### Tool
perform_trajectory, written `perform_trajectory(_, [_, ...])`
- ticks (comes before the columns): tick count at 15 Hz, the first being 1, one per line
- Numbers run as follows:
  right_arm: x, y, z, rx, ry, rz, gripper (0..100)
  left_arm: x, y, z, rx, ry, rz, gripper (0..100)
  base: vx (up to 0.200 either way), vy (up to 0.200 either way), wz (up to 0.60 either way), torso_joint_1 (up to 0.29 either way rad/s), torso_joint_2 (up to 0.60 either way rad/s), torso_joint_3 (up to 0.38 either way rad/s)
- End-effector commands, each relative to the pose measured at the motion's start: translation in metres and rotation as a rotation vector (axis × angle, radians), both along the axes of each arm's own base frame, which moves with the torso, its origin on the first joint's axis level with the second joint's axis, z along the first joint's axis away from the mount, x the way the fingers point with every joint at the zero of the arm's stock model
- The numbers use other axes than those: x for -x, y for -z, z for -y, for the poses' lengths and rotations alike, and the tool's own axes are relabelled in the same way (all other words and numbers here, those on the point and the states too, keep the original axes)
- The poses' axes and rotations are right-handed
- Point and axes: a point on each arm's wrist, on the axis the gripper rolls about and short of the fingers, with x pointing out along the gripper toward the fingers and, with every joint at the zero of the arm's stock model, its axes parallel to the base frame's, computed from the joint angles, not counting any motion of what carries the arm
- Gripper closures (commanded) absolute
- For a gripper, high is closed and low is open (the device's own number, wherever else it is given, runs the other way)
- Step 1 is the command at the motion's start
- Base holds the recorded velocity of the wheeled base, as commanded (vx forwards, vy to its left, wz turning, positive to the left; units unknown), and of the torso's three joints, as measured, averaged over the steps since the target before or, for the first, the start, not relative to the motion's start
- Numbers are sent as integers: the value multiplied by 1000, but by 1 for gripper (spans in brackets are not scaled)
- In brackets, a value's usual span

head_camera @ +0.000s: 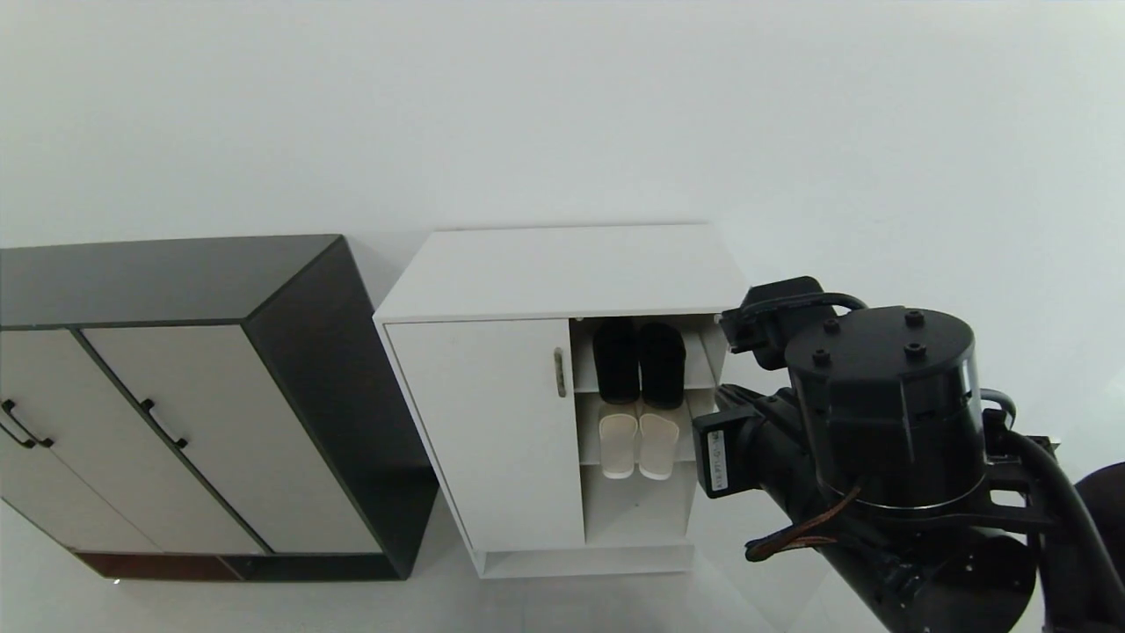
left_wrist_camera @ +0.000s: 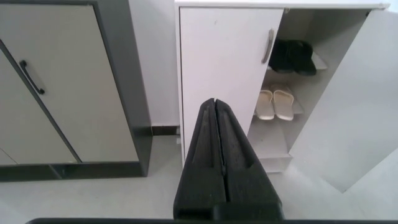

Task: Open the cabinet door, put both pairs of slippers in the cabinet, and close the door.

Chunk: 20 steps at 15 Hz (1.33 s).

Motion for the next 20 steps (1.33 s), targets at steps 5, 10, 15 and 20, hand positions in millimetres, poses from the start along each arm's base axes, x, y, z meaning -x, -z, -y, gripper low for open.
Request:
perform_trajectory(5, [-1,1,0,5,0,-3,100,0,0,0,0,-2,1,100,0,0,0,98,-224,-121])
perform_trajectory(10, [-5,5,2,26,14,-9,100,0,0,0,0,-2,-1,100,0,0,-360,1,0,1])
perform_trajectory(15, [-21,5,10,24,70,-6,100,0,0,0,0,-2,-1,100,0,0,-360,7,2,0])
perform_trajectory(20, [-74,6,53,-98,-15,-23,100,0,0,0,0,-2,-1,100,0,0,0,0,0,0])
